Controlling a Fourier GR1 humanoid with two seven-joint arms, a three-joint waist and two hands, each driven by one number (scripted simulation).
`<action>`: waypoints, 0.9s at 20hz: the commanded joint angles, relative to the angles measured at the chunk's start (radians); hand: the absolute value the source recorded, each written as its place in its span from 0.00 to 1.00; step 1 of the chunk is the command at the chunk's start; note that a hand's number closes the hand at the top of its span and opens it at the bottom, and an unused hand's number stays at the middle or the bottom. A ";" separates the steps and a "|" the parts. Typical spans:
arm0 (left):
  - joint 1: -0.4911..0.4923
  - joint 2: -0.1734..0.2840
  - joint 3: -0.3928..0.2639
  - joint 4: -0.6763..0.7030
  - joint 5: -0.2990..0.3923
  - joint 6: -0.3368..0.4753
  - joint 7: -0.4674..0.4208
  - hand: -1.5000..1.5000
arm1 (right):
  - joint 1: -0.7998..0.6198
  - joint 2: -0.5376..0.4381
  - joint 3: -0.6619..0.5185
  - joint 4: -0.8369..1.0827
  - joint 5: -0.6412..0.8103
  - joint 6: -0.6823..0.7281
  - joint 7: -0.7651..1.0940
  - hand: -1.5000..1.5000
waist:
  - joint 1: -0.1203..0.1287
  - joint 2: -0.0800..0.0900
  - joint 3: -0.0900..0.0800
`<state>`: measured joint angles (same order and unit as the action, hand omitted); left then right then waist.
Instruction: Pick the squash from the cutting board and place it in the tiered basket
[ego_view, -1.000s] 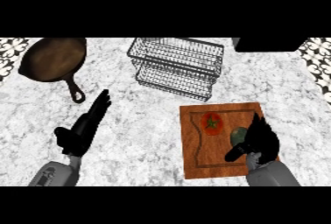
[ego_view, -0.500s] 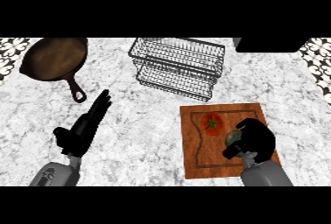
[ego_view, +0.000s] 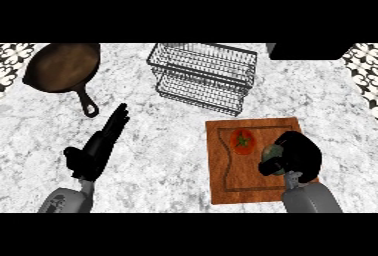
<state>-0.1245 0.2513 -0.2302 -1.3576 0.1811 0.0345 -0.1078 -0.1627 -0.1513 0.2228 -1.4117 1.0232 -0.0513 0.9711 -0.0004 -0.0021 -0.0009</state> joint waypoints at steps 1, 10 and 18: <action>0.035 0.003 0.002 -0.049 0.008 -0.007 0.012 0.50 | 0.031 -0.181 -0.048 -0.028 -0.117 0.105 -0.241 1.00 | 0.001 0.000 0.002; 0.022 -0.014 0.030 0.020 -0.008 -0.017 -0.030 0.50 | 0.055 -0.299 -0.208 -0.142 -0.292 0.067 -0.534 1.00 | -0.011 0.000 0.001; 0.008 -0.021 0.023 -0.001 -0.022 -0.018 0.010 0.50 | -0.027 -0.260 -0.275 -0.446 -0.454 0.111 -0.508 1.00 | -0.005 -0.001 0.000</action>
<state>-0.1091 0.2354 -0.2051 -1.3504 0.1654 0.0204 -0.1139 -0.1407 -0.4132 -0.0283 -1.7403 0.6076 0.0367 0.4329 -0.0130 -0.0045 -0.0004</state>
